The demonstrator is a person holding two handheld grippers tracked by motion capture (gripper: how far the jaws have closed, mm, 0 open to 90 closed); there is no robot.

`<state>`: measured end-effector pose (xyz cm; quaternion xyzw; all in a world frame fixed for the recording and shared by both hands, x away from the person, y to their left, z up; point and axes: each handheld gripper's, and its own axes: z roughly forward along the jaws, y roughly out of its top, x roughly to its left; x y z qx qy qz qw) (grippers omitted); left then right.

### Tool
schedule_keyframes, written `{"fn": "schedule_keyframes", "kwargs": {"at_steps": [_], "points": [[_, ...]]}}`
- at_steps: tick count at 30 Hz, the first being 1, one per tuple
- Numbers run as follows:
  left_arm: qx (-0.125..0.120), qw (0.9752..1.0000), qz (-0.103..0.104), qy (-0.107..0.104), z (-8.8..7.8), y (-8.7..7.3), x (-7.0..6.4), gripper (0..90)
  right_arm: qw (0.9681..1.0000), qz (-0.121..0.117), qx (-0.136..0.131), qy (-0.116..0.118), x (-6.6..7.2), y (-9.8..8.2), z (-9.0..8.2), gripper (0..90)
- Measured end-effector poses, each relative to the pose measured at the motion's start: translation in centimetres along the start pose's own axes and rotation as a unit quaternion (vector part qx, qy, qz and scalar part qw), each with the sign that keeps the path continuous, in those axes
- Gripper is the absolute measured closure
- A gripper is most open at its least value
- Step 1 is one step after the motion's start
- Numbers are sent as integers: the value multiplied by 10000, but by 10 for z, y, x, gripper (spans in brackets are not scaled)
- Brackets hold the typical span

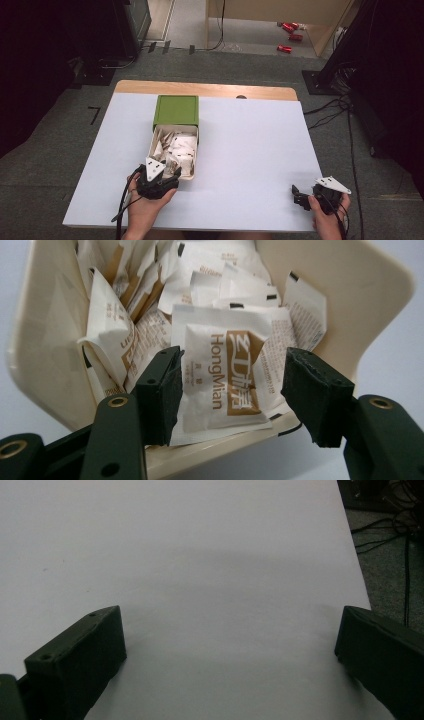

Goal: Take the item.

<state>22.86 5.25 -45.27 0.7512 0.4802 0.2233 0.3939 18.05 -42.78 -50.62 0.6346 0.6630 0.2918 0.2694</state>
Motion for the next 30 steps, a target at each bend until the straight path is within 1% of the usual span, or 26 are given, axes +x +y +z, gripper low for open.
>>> {"fn": "schedule_keyframes", "kwargs": {"at_steps": [4,7,8,10,11,12,14,15,16,17,20,23,24,25,27,28,30], "points": [[5,10000,50,56,4,-1,0,441,10000,-1,-1,0,0,0,0,0],[-24,9998,92,149,5,-2,-1,459,10000,-1,-1,0,0,0,0,0],[-44,9997,89,226,5,-2,-1,498,10000,0,-1,0,0,0,0,0],[-69,9996,82,265,5,-3,-1,551,10000,-1,0,1,0,0,0,0],[-86,9994,90,313,4,-2,-1,551,10000,-2,2,2,0,0,0,0],[-125,9993,72,343,3,-2,1,602,10000,-5,2,1,0,0,0,0],[-164,9995,31,281,2,-2,2,624,10000,-2,3,5,0,0,0,0],[-164,9995,31,281,2,-2,2,645,10000,-2,3,5,0,0,0,0],[-194,9994,44,272,1,-2,2,645,10000,-1,1,3,0,0,0,0],[-262,9993,52,255,-2,-2,2,692,10000,-1,1,0,0,0,0,0],[-339,9992,57,223,-4,-1,2,765,10000,-4,3,4,0,0,0,0],[-350,9992,49,189,-5,0,3,786,10000,0,2,4,0,0,0,0],[-358,9992,55,167,-6,0,3,808,10000,-1,3,4,0,0,0,0],[-401,9991,28,146,-9,1,4,819,10000,-1,4,6,0,0,0,0],[-409,9991,39,115,-11,2,5,826,10000,-1,1,1,0,0,0,0],[-459,9989,43,69,-14,4,5,837,10000,-3,5,6,0,0,0,0],[-493,9988,40,52,-16,5,5,840,10000,-2,2,5,0,0,0,0]]}}
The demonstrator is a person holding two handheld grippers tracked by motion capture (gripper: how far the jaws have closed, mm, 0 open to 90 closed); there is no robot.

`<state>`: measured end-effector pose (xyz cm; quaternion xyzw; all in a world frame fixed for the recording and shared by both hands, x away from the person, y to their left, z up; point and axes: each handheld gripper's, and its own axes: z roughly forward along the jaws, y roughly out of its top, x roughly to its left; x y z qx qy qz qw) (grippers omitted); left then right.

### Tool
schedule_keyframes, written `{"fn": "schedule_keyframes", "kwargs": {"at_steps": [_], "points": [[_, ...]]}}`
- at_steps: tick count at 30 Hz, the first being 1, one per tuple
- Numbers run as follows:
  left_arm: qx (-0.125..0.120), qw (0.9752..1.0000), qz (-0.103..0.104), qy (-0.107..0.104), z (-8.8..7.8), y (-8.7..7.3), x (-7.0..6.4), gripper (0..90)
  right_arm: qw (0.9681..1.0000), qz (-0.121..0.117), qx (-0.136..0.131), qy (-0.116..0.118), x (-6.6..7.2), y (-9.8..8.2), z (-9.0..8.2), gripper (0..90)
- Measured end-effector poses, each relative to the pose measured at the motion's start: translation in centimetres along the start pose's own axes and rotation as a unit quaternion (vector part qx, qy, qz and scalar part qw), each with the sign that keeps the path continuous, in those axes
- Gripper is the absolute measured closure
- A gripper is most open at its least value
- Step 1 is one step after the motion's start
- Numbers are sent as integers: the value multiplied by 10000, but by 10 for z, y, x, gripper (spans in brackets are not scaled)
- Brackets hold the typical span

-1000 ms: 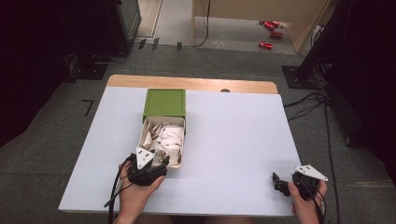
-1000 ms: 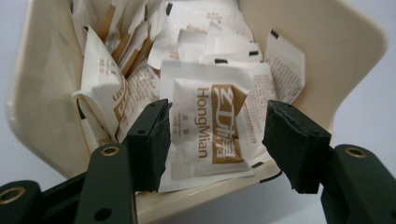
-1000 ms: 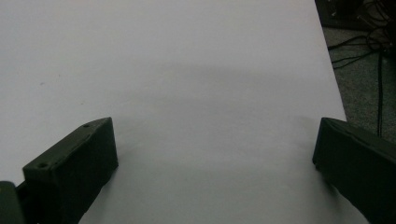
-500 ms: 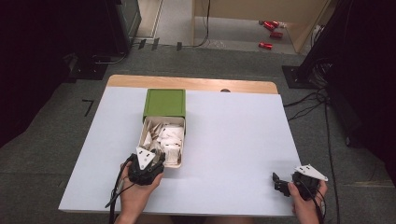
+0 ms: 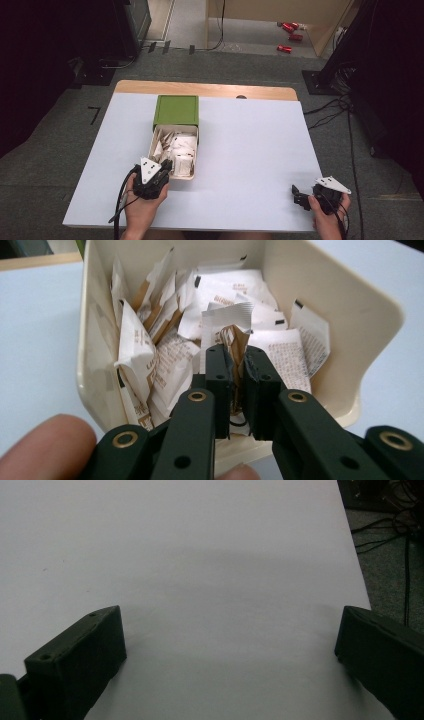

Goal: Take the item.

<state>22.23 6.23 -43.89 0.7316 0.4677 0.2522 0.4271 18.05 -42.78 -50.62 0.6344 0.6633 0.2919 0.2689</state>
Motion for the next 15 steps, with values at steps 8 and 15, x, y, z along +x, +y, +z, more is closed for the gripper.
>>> {"fn": "schedule_keyframes", "kwargs": {"at_steps": [8,15], "points": [[-353,9993,-35,-98,-16,11,3,851,10000,2,2,0,0,0,0,0],[-559,9984,-92,-83,-27,17,8,852,10000,1,2,-2,0,0,0,0]]}}
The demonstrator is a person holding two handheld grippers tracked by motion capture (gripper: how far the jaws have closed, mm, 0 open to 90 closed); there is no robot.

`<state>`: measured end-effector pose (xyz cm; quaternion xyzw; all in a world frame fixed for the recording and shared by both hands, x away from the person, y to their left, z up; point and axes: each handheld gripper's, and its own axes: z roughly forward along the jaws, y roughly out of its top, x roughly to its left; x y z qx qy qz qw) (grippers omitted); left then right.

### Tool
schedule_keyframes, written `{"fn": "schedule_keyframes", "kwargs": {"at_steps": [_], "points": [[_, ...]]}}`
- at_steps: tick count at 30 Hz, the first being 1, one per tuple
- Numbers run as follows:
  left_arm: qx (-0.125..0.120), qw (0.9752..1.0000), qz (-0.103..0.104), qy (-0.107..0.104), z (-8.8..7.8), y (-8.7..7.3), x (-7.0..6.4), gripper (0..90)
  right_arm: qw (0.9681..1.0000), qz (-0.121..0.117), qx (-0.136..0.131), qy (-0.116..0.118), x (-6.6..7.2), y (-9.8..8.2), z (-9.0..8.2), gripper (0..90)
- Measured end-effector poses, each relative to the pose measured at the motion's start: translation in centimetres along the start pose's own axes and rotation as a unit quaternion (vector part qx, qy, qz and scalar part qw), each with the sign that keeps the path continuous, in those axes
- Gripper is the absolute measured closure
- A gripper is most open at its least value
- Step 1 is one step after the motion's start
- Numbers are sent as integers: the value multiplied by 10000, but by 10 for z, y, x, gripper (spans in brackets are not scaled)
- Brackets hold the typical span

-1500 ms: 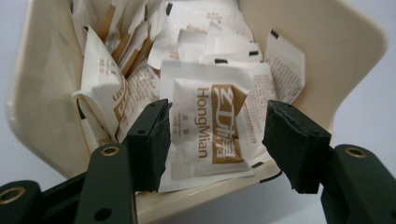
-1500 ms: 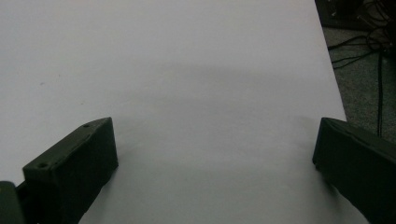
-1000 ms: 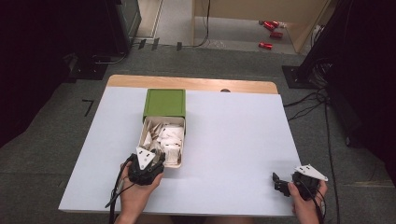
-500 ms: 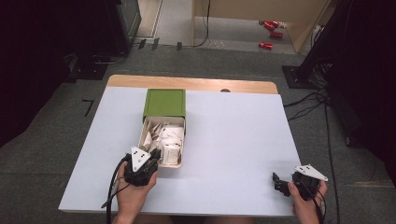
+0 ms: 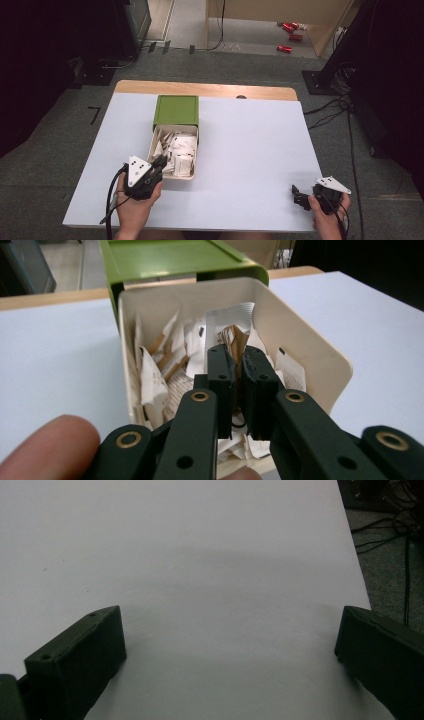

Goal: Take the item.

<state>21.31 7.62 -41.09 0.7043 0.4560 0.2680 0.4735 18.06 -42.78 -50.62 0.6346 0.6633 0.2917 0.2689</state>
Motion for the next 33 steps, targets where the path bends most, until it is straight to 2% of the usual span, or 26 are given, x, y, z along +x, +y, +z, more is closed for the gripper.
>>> {"fn": "schedule_keyframes", "kwargs": {"at_steps": [7,13,18,27,31,32,33], "points": [[-121,9999,-82,-3,-8,7,7,854,10000,-1,3,1,0,0,0,0],[-292,9996,-12,-30,-15,12,12,853,10000,-1,3,1,0,0,0,0],[-358,9993,-65,1,-19,15,17,853,10000,0,1,-1,0,0,0,0],[-425,9986,-247,216,-25,18,38,853,10000,-2,3,-1,0,0,0,0],[-385,9980,-332,363,-25,16,52,852,10000,3,-2,1,0,0,0,0],[-326,9977,-365,464,-24,13,60,853,10000,6,-1,4,0,0,0,0],[-326,9977,-365,464,-24,13,60,853,10000,6,-1,4,0,0,0,0]]}}
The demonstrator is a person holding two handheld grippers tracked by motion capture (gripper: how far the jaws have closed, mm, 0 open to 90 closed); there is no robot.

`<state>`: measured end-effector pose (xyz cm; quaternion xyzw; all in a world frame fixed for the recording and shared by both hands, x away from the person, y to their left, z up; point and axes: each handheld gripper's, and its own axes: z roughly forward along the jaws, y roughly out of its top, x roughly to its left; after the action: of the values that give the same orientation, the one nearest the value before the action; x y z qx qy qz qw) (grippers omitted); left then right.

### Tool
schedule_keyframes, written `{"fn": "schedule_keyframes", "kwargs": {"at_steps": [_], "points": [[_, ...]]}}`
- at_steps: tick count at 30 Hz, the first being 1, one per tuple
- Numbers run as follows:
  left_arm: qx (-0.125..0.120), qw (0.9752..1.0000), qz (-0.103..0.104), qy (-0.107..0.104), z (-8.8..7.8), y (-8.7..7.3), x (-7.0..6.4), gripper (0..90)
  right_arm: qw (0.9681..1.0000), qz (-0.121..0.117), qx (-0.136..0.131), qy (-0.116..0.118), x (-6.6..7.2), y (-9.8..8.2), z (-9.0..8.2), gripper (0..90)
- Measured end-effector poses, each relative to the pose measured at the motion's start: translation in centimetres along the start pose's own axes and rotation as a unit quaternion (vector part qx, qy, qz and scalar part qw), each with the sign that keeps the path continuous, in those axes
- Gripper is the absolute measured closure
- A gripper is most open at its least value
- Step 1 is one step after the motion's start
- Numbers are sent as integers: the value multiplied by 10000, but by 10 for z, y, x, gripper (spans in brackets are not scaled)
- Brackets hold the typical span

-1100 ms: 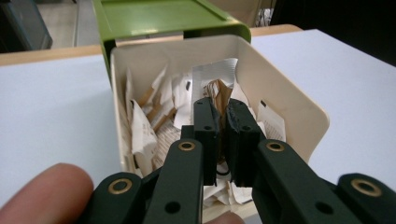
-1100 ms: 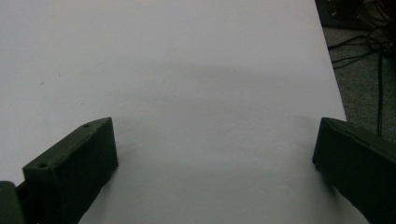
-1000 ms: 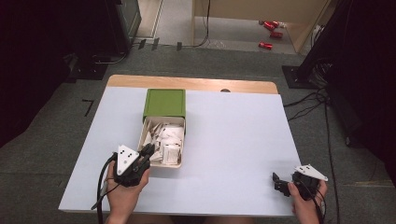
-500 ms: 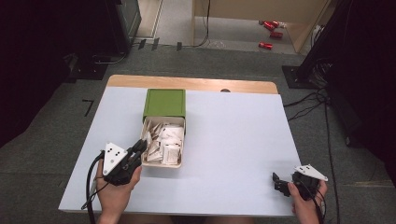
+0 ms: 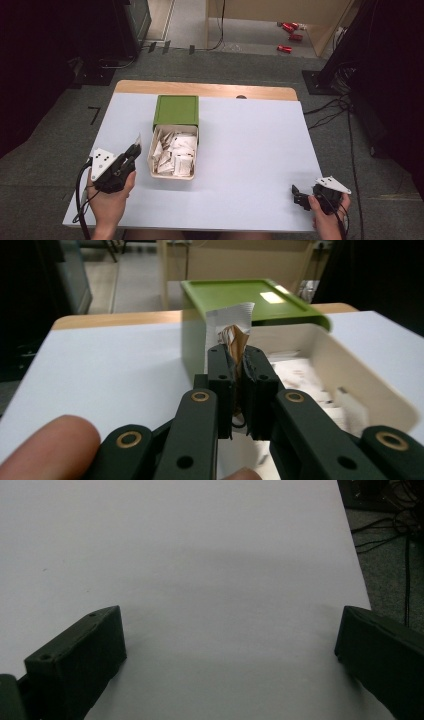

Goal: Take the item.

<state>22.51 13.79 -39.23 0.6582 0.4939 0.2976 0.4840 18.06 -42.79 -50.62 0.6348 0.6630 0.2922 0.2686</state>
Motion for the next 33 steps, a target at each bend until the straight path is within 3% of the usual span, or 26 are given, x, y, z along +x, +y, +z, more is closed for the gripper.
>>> {"fn": "schedule_keyframes", "kwargs": {"at_steps": [2,6,11,17,23,28,33], "points": [[97,9999,-68,109,4,-4,13,853,10000,-4,0,-1,0,0,0,0],[201,9995,-167,183,10,-11,25,852,10000,-7,0,-7,0,0,0,0],[511,9978,-279,303,23,-26,45,850,10000,-7,0,-7,0,0,0,0],[821,9953,-306,408,34,-39,55,848,10000,-6,4,-6,0,0,0,0],[1178,9899,-93,787,47,-56,61,847,10000,-6,8,-5,0,0,0,0],[1323,9878,-1,816,52,-64,60,841,10000,-7,5,-5,0,0,0,0],[1497,9866,-74,652,58,-71,58,798,10000,-4,2,-3,0,0,0,0]]}}
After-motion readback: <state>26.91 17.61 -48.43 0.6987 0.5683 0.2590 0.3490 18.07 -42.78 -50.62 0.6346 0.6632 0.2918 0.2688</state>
